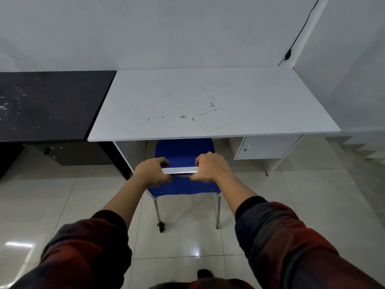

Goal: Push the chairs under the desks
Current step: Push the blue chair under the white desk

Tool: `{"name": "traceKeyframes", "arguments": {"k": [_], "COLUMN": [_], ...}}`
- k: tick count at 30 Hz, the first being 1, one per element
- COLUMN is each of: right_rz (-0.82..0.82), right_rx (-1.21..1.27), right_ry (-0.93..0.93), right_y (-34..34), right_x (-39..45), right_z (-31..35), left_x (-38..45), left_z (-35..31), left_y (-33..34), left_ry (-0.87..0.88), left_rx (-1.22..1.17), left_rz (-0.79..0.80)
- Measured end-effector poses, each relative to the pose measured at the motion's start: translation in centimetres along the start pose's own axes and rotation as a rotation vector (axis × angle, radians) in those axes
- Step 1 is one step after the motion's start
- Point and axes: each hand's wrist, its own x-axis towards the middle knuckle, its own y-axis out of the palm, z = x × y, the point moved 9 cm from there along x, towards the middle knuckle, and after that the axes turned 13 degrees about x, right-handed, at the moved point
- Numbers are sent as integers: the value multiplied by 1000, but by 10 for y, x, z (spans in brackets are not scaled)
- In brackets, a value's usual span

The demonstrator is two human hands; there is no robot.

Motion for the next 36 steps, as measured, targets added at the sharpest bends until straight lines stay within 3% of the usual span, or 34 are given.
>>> {"name": "traceKeyframes", "arguments": {"k": [11, 26, 36], "right_rz": [10, -24, 11], "right_rx": [-35, -66, -72], "right_ry": [-39, 0, 30], "right_y": [-3, -25, -18], "right_x": [-2, 21, 7], "right_z": [-22, -38, -39], "left_x": [-7, 22, 14], "left_z": [-20, -38, -43], "left_y": [7, -6, 3], "left_ry": [-48, 52, 89], "left_rx": [16, -88, -81], "left_rz": [-66, -88, 1]}}
